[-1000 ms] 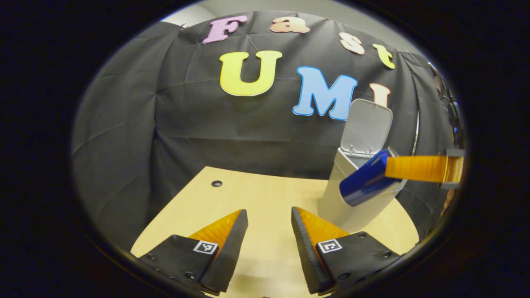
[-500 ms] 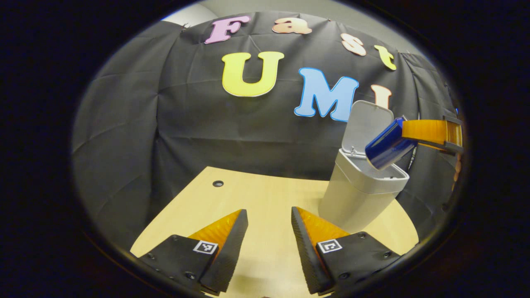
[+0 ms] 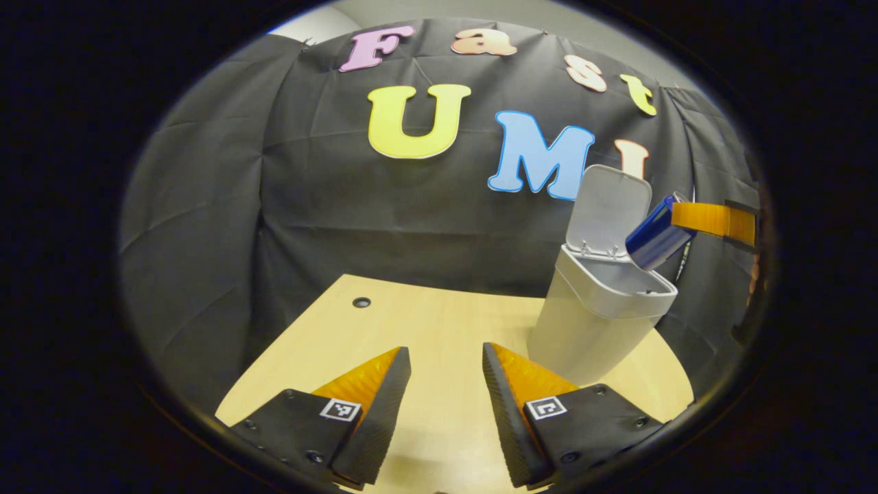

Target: Press the lid of the desktop garbage bin to open it, pick up the crumpled paper on the desktop and throw it into the bin, then pick up the pop can on the desktop and drop it into the bin, and finally close the garbage bin lid.

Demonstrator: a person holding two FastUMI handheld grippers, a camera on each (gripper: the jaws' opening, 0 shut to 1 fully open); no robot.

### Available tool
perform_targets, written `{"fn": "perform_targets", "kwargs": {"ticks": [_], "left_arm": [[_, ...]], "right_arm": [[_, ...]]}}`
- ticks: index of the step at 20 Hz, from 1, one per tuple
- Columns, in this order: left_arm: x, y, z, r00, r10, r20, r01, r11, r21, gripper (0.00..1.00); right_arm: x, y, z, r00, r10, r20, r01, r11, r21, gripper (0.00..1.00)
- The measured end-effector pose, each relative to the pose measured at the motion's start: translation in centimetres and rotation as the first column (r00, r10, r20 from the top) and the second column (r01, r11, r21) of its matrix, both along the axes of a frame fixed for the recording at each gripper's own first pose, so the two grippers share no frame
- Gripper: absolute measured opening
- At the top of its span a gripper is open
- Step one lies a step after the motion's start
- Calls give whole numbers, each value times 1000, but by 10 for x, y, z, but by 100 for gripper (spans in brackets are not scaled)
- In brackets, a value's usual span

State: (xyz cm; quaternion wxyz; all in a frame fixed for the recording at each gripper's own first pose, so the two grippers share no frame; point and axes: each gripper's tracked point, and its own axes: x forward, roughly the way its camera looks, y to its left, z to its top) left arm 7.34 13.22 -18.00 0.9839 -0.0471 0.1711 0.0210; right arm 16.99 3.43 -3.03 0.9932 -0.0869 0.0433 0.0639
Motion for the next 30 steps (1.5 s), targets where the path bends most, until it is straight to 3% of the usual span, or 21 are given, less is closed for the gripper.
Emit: {"fn": "perform_targets", "kwargs": {"ticks": [8,9,10,20,21,22,29,30], "left_arm": [[-2,6,-3,1000,11,-10,-11,1000,9,73],[-3,6,-4,1000,11,-12,-11,1000,10,77],[-2,5,-4,1000,11,-14,-11,1000,13,73],[-1,9,-8,999,16,-29,-15,1000,27,73],[-1,10,-9,999,18,-31,-17,999,27,69],[-1,11,-9,999,20,-33,-19,999,26,73],[2,8,-14,999,18,-37,-17,1000,22,73],[2,7,-14,999,16,-39,-15,1000,21,77]], "right_arm": [[9,-19,-17,999,-33,-41,34,999,26,81],[11,-20,-19,998,-36,-47,37,999,29,81],[12,-22,-21,998,-37,-52,39,999,32,81],[34,-33,-32,996,-59,-72,62,997,46,81],[35,-33,-33,995,-61,-75,65,997,42,81],[35,-33,-36,995,-61,-80,65,997,41,81],[36,-33,-48,991,-55,-120,62,996,59,81],[36,-34,-50,991,-56,-123,64,996,61,81]]}}
